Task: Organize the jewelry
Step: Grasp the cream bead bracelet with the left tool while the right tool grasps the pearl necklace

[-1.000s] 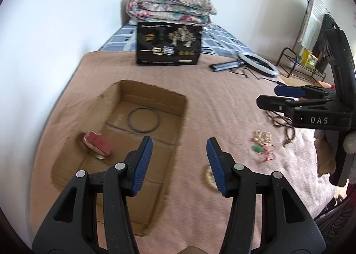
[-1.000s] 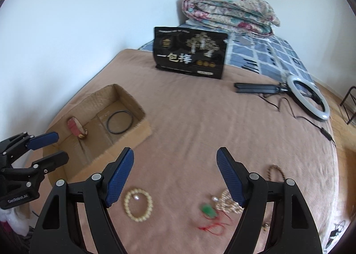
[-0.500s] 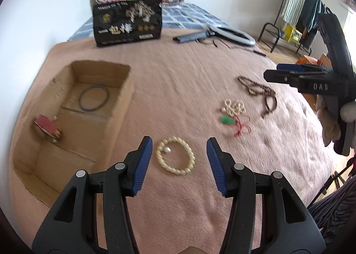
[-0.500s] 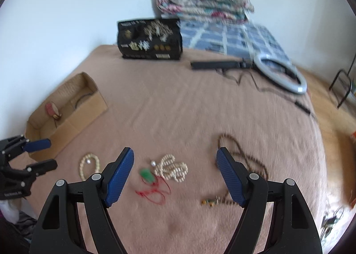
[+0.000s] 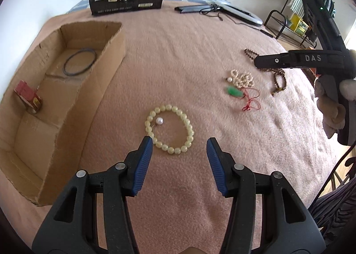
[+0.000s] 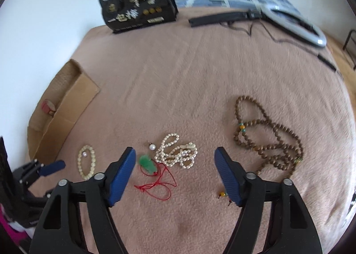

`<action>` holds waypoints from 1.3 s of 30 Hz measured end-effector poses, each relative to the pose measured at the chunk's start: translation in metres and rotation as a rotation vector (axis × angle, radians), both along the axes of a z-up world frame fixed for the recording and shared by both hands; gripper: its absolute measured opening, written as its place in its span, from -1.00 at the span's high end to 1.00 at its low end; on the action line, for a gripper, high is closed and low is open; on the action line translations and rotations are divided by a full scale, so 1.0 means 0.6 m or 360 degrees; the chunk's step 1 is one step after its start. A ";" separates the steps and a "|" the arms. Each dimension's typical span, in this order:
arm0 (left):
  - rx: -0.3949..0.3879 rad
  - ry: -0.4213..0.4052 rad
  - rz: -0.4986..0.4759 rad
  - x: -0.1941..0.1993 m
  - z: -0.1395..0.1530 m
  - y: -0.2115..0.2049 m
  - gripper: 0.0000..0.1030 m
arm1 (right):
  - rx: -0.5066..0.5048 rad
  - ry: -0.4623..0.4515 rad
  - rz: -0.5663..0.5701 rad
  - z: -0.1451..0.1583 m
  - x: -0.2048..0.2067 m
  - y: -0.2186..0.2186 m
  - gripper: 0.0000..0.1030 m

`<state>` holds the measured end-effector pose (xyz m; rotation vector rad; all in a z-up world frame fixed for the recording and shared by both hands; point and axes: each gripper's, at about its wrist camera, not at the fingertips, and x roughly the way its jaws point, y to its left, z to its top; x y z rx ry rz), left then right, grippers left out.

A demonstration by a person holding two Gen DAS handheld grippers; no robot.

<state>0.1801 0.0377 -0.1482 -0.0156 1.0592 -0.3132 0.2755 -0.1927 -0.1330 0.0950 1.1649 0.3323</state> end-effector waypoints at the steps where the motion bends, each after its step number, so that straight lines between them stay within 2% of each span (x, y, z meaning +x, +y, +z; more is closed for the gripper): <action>1: -0.0007 0.0013 0.0006 0.002 -0.004 0.002 -0.01 | 0.0010 0.0028 -0.0013 -0.008 0.004 -0.002 -0.33; 5: -0.0022 0.0058 0.0021 0.012 -0.016 0.004 -0.01 | 0.0019 0.0110 -0.0046 -0.033 0.015 -0.009 -0.12; 12: -0.0009 0.0096 0.0044 0.030 -0.032 0.004 -0.01 | 0.0000 0.0148 -0.0090 -0.051 0.031 -0.019 -0.07; 16: -0.0008 0.0109 0.0071 0.035 -0.039 0.007 -0.01 | 0.0001 0.0152 -0.0102 -0.056 0.035 -0.025 0.06; 22: -0.0009 0.0098 0.0130 0.041 -0.040 0.017 0.00 | -0.0006 0.0147 -0.0102 -0.061 0.044 -0.025 0.13; 27: 0.0027 0.0121 0.0158 0.050 -0.049 0.020 0.31 | -0.0028 0.0146 -0.0098 -0.063 0.049 -0.019 0.15; 33: 0.0068 0.0097 0.0142 0.052 -0.057 0.014 0.50 | -0.0037 0.0149 -0.0103 -0.066 0.055 -0.009 0.17; 34: 0.0064 0.0095 0.0146 0.053 -0.058 0.015 0.53 | -0.0036 0.0150 -0.0100 -0.066 0.055 -0.008 0.17; 36: 0.0050 0.0097 0.0159 0.055 -0.058 0.017 0.74 | -0.0028 0.0153 -0.0099 -0.065 0.055 -0.008 0.17; 39: 0.0026 0.0107 0.0165 0.058 -0.058 0.021 0.85 | 0.0000 0.0166 -0.0093 -0.064 0.055 -0.006 0.24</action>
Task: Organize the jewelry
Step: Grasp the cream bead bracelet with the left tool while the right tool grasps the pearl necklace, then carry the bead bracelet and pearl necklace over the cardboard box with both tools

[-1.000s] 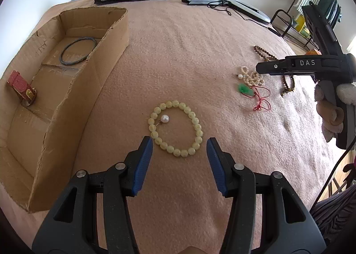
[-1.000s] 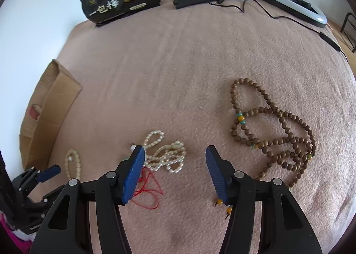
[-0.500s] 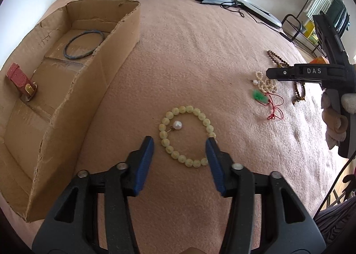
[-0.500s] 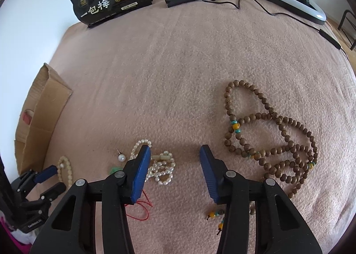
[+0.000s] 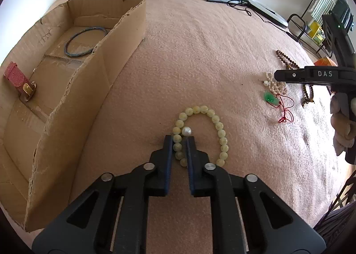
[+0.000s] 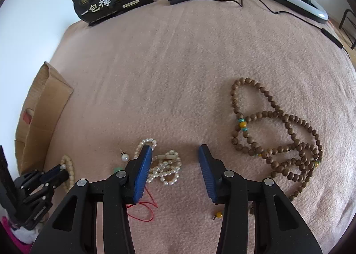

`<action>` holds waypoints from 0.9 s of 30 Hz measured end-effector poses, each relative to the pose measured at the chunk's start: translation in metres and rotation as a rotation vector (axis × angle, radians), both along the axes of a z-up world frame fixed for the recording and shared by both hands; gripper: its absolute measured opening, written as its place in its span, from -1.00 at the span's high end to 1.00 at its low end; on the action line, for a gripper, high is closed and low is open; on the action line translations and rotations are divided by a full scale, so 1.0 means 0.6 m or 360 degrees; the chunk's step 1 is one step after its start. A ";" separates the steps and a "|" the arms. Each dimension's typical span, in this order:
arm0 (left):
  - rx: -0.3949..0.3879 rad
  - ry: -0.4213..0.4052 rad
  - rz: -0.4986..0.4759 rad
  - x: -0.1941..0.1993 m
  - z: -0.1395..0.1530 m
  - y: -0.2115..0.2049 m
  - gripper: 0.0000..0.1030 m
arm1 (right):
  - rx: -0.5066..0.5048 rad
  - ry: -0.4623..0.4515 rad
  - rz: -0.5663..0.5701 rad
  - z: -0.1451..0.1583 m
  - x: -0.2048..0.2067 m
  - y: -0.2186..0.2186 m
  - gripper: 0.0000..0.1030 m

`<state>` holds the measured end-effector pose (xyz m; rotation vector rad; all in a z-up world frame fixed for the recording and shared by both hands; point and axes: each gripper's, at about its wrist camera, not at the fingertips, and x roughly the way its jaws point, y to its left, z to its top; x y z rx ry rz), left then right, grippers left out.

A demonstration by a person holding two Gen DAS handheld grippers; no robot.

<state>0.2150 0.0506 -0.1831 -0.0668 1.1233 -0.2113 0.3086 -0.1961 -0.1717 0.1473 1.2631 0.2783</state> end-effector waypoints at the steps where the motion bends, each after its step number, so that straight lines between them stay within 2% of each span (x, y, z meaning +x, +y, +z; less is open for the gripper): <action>1: -0.0001 0.0000 0.0001 0.000 0.001 0.000 0.86 | -0.0002 0.0005 0.0003 -0.001 0.000 0.001 0.31; 4: 0.0005 -0.0007 -0.0005 0.000 0.002 -0.001 0.89 | 0.0001 0.0014 -0.0001 -0.004 0.000 0.002 0.47; 7: 0.0007 -0.0016 -0.0007 -0.001 0.004 -0.002 0.89 | 0.0043 0.0035 0.0024 -0.008 0.001 0.009 0.88; 13: -0.0021 -0.0066 -0.0019 -0.007 0.023 -0.007 0.90 | 0.0072 0.0000 0.0035 0.006 -0.003 0.017 0.89; 27: -0.0115 -0.0261 -0.0076 -0.029 0.105 -0.020 0.90 | 0.0080 -0.0310 0.0032 0.123 -0.046 0.010 0.94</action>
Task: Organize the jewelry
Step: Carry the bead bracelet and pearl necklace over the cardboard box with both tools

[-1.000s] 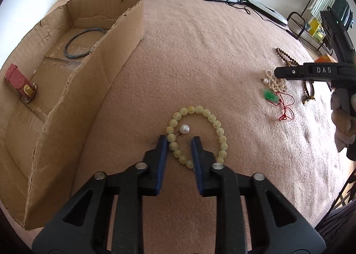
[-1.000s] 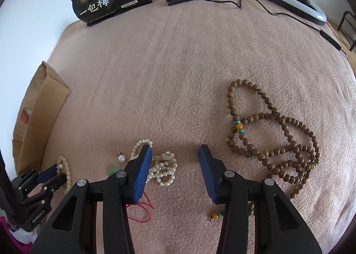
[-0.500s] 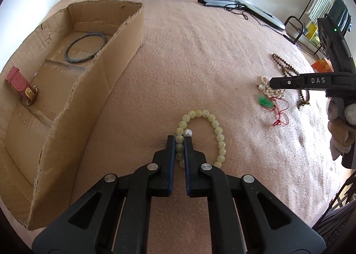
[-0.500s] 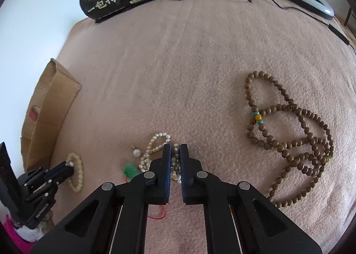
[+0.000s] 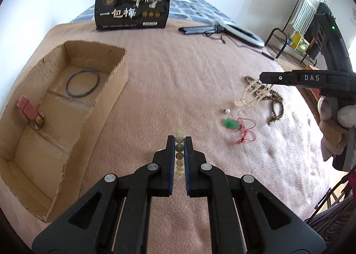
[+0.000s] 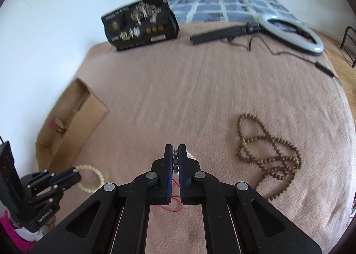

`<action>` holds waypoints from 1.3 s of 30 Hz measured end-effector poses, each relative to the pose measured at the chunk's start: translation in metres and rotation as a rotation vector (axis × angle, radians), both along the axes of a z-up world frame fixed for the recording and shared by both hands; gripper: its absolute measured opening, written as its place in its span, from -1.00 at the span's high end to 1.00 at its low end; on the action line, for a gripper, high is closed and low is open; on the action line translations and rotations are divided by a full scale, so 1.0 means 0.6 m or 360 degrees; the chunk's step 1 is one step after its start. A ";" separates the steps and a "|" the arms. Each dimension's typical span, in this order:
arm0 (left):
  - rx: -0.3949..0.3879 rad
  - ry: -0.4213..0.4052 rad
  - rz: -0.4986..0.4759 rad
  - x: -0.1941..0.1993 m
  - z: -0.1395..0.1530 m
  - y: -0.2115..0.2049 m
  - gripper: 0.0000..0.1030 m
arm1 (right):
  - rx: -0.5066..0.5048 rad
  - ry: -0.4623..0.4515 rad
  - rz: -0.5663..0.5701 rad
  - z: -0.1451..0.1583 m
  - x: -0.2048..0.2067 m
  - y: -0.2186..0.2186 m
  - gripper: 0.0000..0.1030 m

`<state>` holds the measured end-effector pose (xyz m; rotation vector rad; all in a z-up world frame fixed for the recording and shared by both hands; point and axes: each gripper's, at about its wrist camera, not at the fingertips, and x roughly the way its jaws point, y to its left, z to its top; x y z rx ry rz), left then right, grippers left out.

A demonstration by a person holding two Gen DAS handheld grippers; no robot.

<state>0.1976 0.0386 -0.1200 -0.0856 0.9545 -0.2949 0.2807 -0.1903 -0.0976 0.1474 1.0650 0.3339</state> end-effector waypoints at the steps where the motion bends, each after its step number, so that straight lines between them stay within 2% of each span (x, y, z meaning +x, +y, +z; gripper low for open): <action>1: -0.0009 -0.0011 0.0002 -0.001 0.006 0.001 0.90 | 0.0010 -0.0021 -0.0005 0.010 -0.002 -0.002 0.94; 10: -0.0090 -0.0130 0.0046 -0.014 0.061 0.030 0.90 | 0.0081 -0.0197 -0.0024 0.085 -0.021 0.007 0.94; 20: -0.0143 -0.0239 0.0148 -0.024 0.106 0.089 0.90 | 0.0143 -0.0291 0.0071 0.130 -0.041 0.062 0.94; 30: -0.0144 -0.0288 0.0300 -0.037 0.116 0.170 0.90 | 0.0200 -0.0327 0.0234 0.148 -0.051 0.162 0.94; 39: -0.0137 -0.0264 0.0457 -0.044 0.099 0.250 0.90 | 0.0239 -0.0319 0.0377 0.146 -0.062 0.258 0.94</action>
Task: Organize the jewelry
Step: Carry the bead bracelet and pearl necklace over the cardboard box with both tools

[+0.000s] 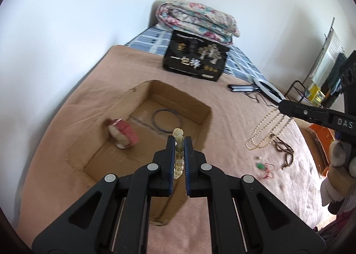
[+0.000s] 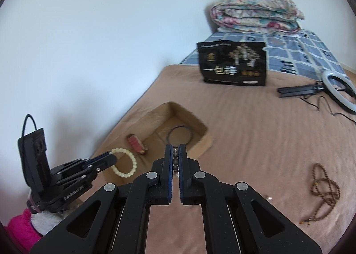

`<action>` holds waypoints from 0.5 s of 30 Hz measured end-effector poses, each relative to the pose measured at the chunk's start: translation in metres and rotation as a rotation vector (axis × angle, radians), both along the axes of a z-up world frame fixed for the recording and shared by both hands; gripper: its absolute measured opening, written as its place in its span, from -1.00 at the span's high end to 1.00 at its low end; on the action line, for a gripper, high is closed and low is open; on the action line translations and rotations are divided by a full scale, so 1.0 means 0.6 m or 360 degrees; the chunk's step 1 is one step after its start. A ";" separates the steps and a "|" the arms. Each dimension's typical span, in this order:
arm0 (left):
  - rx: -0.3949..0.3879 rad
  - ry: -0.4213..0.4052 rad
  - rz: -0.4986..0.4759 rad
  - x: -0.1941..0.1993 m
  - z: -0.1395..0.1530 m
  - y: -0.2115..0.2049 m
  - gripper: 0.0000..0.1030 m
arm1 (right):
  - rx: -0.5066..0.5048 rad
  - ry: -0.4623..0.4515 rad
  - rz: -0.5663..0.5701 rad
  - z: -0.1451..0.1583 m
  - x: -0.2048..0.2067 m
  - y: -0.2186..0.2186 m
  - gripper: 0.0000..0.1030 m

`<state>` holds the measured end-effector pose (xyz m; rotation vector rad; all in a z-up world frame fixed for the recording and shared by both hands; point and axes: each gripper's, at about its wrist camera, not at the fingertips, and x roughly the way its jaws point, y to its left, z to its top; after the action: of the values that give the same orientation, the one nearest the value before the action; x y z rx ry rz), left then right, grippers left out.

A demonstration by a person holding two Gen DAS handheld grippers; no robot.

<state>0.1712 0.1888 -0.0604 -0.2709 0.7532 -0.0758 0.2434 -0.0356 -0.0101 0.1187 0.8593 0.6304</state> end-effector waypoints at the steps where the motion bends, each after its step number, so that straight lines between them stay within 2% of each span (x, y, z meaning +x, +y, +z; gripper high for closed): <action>1: -0.0003 0.0005 0.0012 -0.001 -0.002 0.006 0.90 | 0.0004 0.0001 0.0014 0.000 -0.002 0.009 0.94; 15: -0.0025 0.0086 0.0146 -0.011 -0.037 0.069 0.90 | -0.0009 0.0032 0.0184 -0.029 -0.018 0.119 0.94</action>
<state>0.1647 0.2304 -0.0824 -0.3227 0.7928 0.0124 0.2327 0.0358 -0.0274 0.0704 0.8921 0.7361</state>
